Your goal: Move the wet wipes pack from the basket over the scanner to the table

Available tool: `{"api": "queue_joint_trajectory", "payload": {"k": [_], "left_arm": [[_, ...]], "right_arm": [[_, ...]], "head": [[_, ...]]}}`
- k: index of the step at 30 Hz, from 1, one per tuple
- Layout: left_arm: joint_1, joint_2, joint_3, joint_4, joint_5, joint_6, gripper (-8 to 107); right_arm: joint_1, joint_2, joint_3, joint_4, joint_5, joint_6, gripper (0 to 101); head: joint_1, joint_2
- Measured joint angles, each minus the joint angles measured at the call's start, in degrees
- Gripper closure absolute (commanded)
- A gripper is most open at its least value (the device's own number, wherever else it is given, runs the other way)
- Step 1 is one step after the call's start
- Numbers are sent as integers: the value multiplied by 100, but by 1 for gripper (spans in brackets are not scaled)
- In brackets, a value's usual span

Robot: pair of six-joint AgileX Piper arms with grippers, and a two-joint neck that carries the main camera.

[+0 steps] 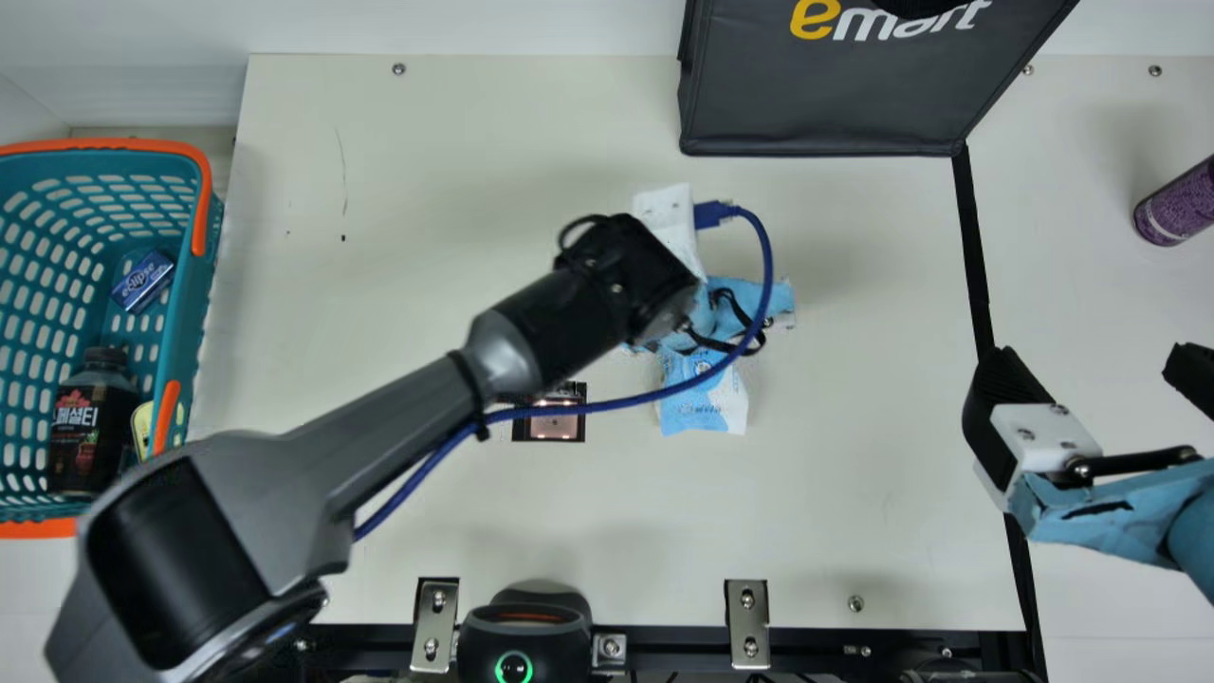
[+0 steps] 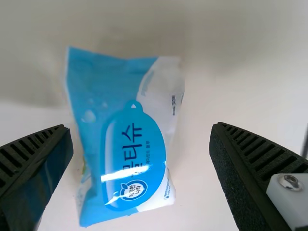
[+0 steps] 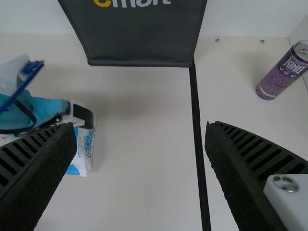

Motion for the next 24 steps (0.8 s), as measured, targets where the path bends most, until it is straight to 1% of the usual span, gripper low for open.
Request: {"api": "queue_joint_trajectory", "payload": {"k": [9,13,17,24], "left_arm": [[722,-1138,1241,-817,-880,1357,9],[1088,-1684,1855,-1268,-1098,2138,9],[1516,-2277,2417,-1750,-1126,3025,9],[2240,-3261,3258,-2357,-898,4417,9]], "right_arm": [[0,0,0,0,0,0,6],[0,0,0,0,0,0,6],[0,0,0,0,0,0,6],[0,0,0,0,0,0,6]], "head": [[0,0],[0,0],[0,0],[0,0]]}}
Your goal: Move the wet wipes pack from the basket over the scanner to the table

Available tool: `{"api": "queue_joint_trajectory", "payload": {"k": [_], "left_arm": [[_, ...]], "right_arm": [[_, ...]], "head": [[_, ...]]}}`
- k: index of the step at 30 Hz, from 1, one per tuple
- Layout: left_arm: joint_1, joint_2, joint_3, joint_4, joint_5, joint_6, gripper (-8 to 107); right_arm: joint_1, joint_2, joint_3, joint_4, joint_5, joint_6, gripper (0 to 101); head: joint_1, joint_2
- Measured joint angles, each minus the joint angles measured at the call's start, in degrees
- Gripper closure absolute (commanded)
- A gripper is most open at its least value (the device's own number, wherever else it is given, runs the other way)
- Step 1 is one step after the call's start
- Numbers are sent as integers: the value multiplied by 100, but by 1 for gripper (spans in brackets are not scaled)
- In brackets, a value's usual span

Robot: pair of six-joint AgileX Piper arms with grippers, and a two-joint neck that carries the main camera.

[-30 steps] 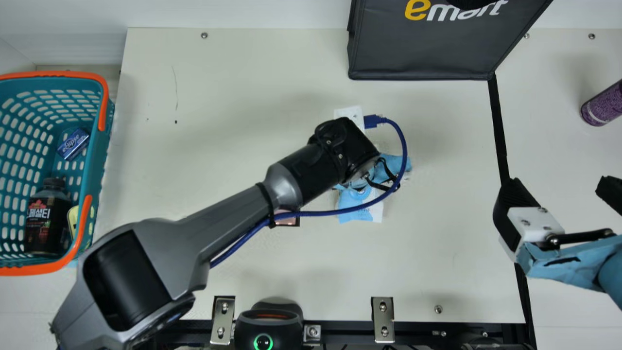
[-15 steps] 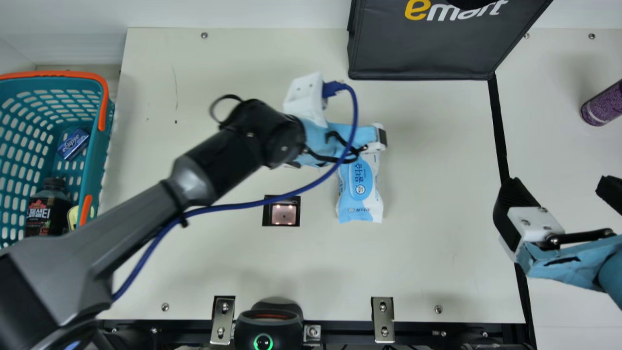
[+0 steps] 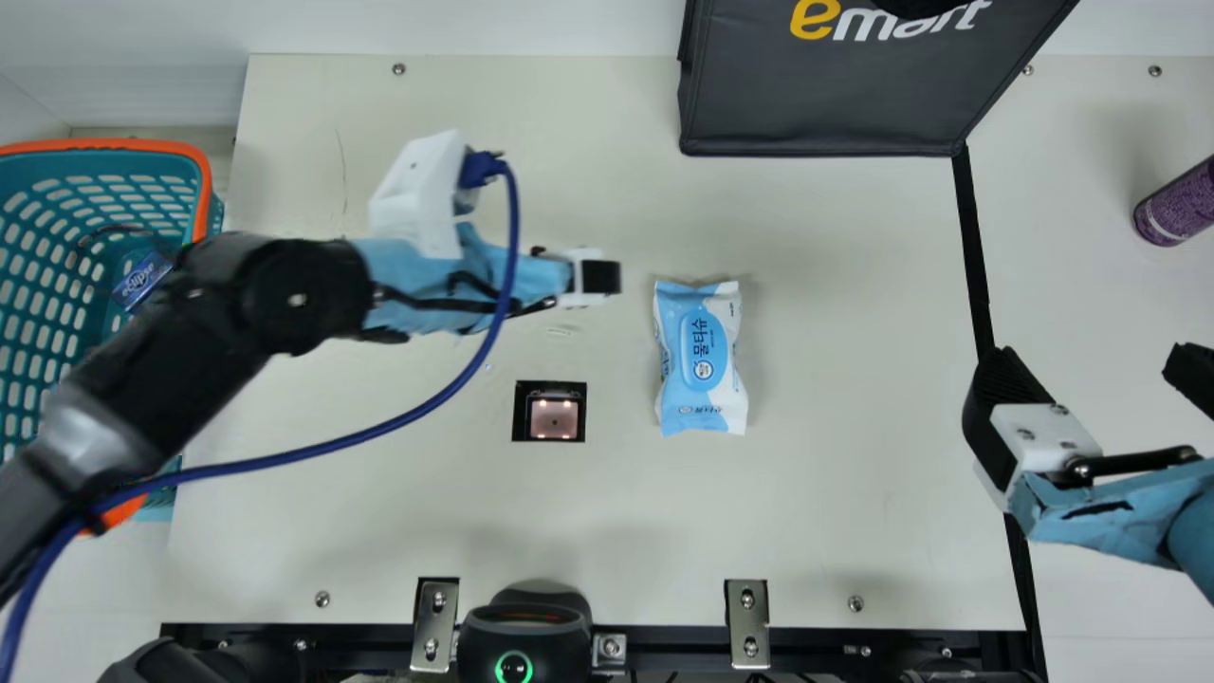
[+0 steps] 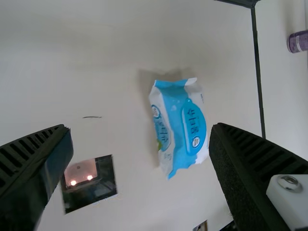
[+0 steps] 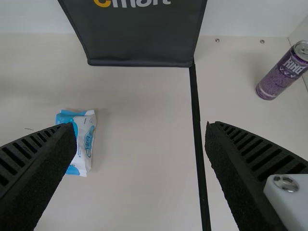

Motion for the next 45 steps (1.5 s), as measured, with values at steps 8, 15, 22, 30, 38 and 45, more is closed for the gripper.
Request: {"api": "queue_joint_trajectory", "payload": {"k": [8,15,22,30,38,45], "left_arm": [[659,-1192,723,220,386,1032,9],[1070,-2269,871,927,775,977,9],[1262,-3137,597,2062,1255,432,9],[1212,-3718,141,3148,1871,-38,9],[1212,-3728,127,3312,1926,-45,9],[1212,-3728,127,3312,1914,-45,9]], "right_arm": [[0,0,0,0,-7,0,6],[0,0,0,0,-11,0,6],[0,0,0,0,-11,0,6],[0,0,0,0,-11,0,6],[46,13,4,11,-16,0,6],[589,338,294,290,-145,-365,6]], "head": [[-9,9],[-9,9],[0,0],[-9,0],[0,0],[0,0]]}}
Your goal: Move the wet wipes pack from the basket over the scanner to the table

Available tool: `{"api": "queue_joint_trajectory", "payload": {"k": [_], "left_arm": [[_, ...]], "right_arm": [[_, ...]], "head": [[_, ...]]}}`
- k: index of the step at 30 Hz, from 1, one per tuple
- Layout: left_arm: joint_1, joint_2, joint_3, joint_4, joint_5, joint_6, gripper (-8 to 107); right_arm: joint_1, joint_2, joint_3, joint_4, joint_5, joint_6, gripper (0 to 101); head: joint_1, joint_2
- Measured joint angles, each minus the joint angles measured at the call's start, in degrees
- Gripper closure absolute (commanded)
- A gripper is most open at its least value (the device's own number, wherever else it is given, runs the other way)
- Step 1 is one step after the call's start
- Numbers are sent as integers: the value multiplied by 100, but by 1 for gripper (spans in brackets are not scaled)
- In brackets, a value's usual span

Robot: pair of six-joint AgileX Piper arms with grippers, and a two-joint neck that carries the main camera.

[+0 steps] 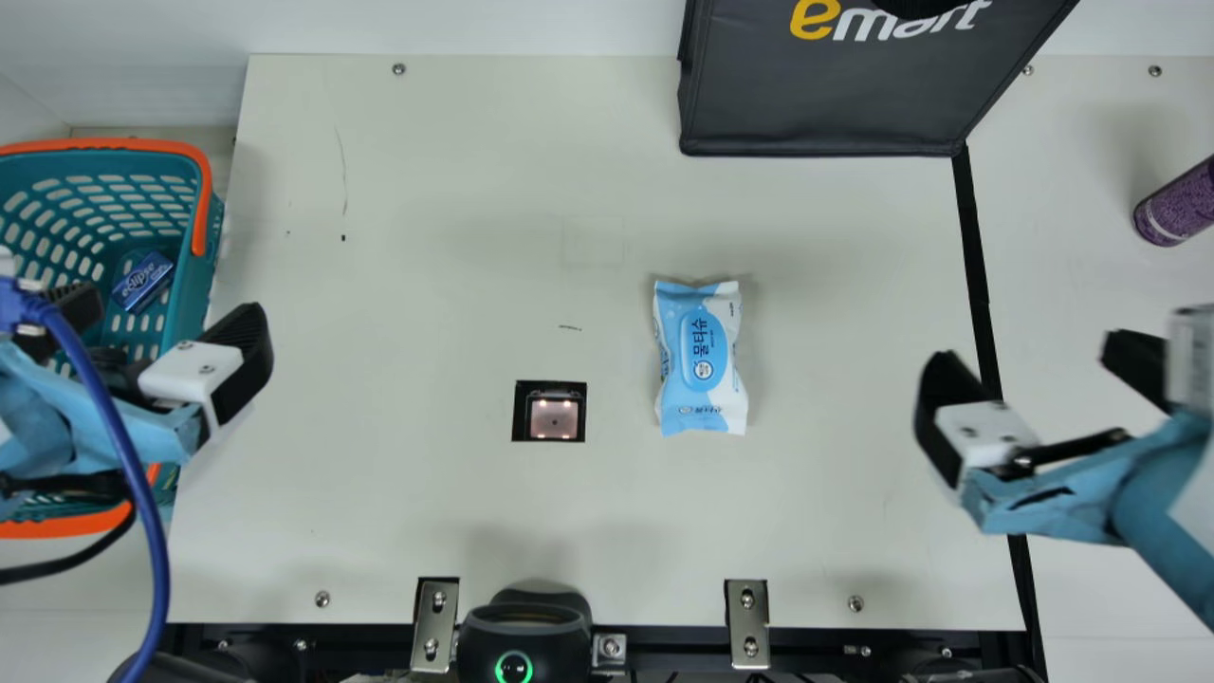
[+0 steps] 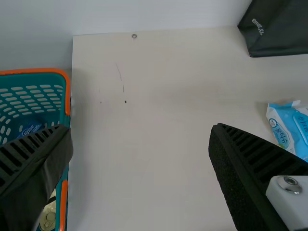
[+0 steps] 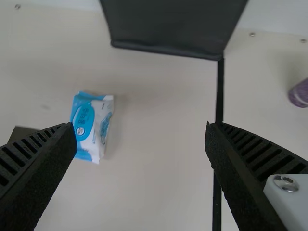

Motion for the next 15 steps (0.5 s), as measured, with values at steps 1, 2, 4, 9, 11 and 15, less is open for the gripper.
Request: {"api": "queue_joint_trajectory", "payload": {"k": [1,2,4,9,11,15], "left_arm": [[0,0,0,0,1,0,9],[0,0,0,0,12,0,9],[0,0,0,0,1,0,9],[0,0,0,0,-2,0,9],[0,0,0,0,10,0,9],[0,0,0,0,-1,0,9]], "right_arm": [[110,68,62,40,-44,-65,6],[196,124,108,84,-101,-136,6],[429,275,226,147,-199,-260,6],[966,669,440,189,-429,-311,6],[1205,833,499,137,-526,-211,6],[1655,1242,571,-88,-742,226,6]], "head": [[0,0],[0,9],[0,0],[0,0],[0,0],[0,0]]}}
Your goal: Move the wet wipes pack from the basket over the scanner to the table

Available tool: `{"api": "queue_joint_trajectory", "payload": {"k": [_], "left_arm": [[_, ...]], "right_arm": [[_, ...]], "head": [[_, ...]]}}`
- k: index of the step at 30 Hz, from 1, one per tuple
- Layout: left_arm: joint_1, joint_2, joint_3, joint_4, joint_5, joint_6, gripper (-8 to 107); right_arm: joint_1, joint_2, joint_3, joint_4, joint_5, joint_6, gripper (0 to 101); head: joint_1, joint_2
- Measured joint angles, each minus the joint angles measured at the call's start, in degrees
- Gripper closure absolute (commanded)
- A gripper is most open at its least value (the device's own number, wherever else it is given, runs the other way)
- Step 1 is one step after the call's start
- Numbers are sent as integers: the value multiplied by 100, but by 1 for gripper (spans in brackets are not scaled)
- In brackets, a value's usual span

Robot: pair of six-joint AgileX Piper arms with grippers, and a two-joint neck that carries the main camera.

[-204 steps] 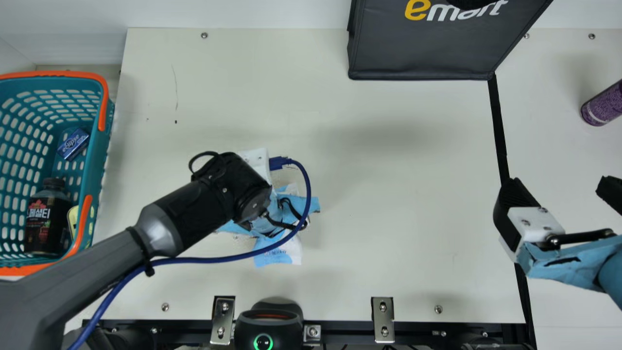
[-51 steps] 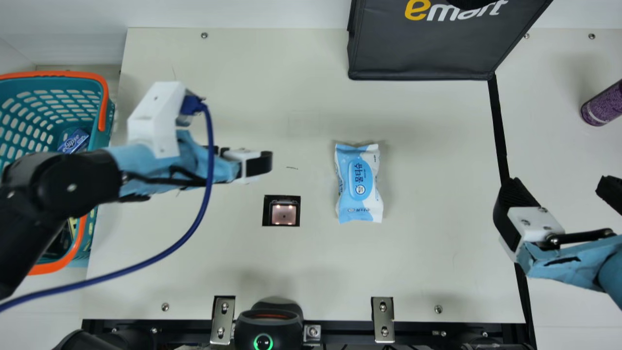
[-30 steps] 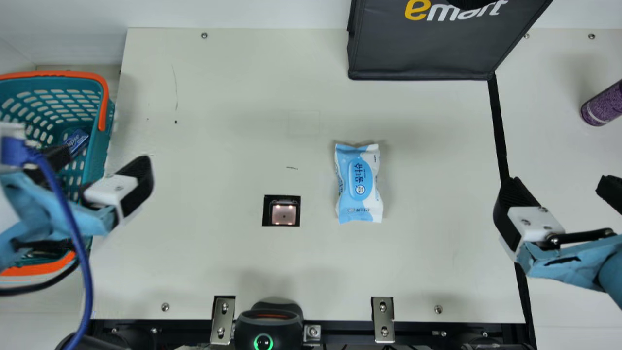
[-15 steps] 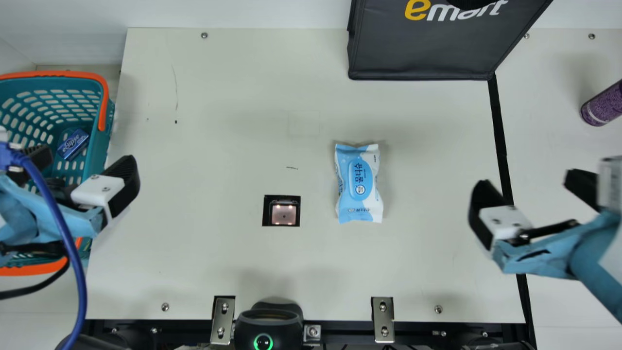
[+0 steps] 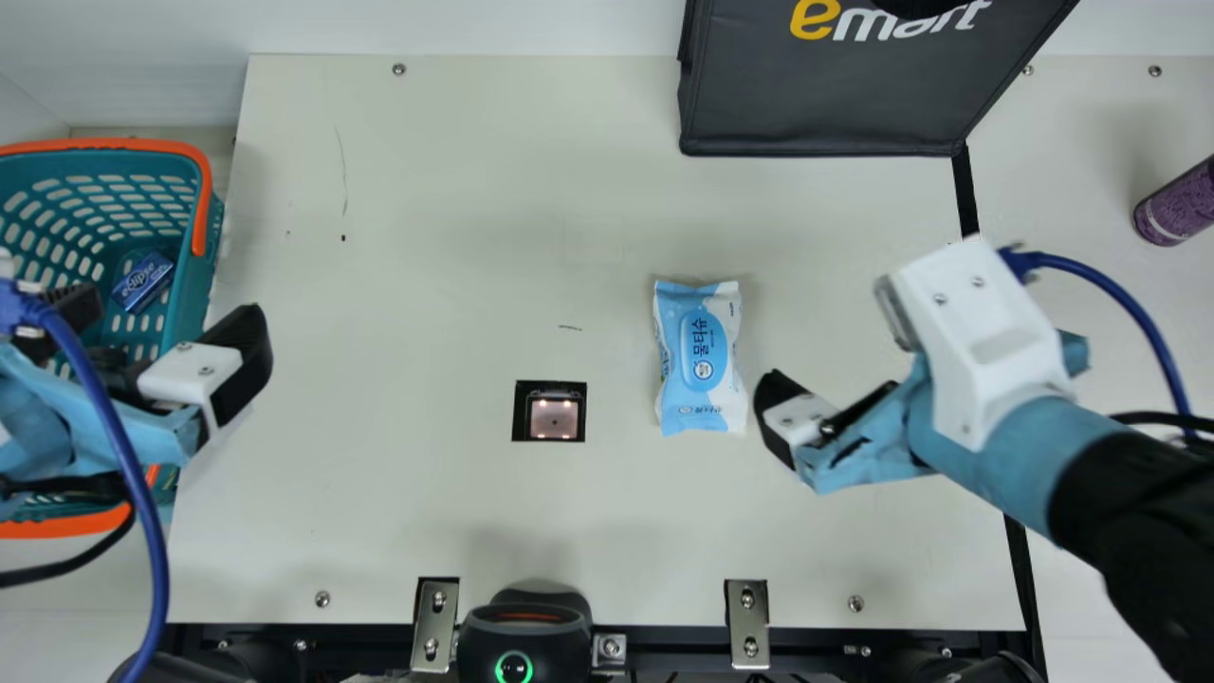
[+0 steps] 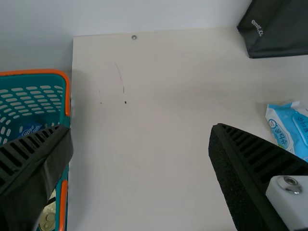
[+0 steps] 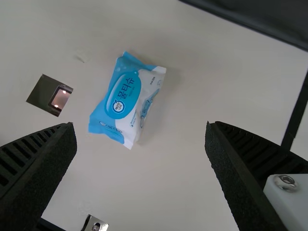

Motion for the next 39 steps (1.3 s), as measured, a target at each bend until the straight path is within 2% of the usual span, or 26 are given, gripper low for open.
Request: {"api": "queue_joint_trajectory", "payload": {"k": [10,17,23,29,39], "left_arm": [[0,0,0,0,1,0,9],[0,0,0,0,2,0,9],[0,0,0,0,2,0,9],[0,0,0,0,2,0,9],[0,0,0,0,2,0,9]], "right_arm": [[994,1318,-185,-671,-405,1818,6],[1512,2381,-549,-1067,-373,3226,6],[1610,3168,-822,-1183,-281,4212,6],[1493,3697,-937,-1133,-316,4716,6],[1159,4263,-928,-896,-635,4673,6]], "head": [[-9,9],[0,0],[0,0],[0,0],[0,0]]}}
